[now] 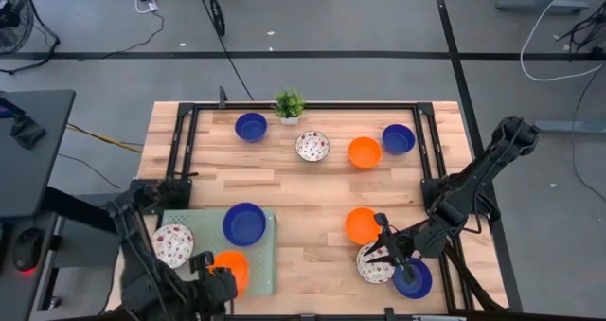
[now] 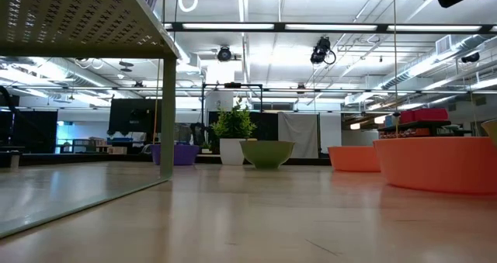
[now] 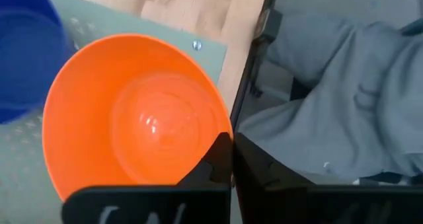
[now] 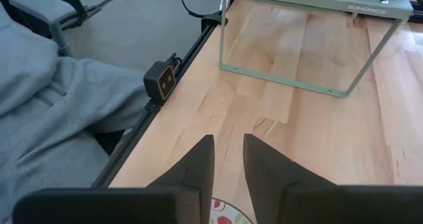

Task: Pick & Place Mini bowls
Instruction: Put the orange bowl on the shelf

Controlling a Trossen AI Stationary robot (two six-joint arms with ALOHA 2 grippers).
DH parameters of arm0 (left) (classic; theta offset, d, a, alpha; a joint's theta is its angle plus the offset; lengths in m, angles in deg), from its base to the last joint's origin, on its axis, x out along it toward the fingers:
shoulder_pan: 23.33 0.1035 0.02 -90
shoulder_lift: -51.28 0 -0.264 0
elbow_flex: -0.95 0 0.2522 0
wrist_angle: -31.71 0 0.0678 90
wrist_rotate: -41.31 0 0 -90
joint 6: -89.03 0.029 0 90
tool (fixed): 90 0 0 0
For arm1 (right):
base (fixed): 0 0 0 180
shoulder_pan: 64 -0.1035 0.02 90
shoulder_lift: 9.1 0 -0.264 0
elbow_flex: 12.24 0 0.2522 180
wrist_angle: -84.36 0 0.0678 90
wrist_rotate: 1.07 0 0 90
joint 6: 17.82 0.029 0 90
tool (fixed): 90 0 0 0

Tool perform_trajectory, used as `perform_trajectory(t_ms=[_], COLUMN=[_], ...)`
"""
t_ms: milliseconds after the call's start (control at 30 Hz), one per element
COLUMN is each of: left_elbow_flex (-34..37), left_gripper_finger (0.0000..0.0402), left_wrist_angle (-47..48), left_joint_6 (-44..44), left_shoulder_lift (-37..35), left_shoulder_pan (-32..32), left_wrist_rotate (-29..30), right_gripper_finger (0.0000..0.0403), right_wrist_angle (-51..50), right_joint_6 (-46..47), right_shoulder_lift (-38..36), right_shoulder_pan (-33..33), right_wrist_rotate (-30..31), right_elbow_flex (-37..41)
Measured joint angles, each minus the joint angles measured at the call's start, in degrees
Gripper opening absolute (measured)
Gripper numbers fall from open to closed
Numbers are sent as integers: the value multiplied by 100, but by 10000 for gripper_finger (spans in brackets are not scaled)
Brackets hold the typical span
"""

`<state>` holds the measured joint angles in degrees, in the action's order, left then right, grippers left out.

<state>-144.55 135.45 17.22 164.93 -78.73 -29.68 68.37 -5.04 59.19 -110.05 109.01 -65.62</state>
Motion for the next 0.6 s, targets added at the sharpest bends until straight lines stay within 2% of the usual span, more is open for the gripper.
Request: perform_trajectory(t_ms=[367, 600], left_elbow_flex=[0, 0], left_gripper_finger=[3, 8], left_wrist_angle=[4, 7], left_joint_6=[-404, -361], left_shoulder_lift=[624, 636], left_shoulder_pan=[180, 193], left_wrist_rotate=[-979, -1062], right_gripper_finger=[84, 84], right_wrist_angle=[-8, -10], right_joint_6=[0, 0], right_shoulder_lift=[0, 0], right_shoulder_pan=[2, 2], right_wrist_rotate=[-1, -1], right_elbow_flex=[0, 0])
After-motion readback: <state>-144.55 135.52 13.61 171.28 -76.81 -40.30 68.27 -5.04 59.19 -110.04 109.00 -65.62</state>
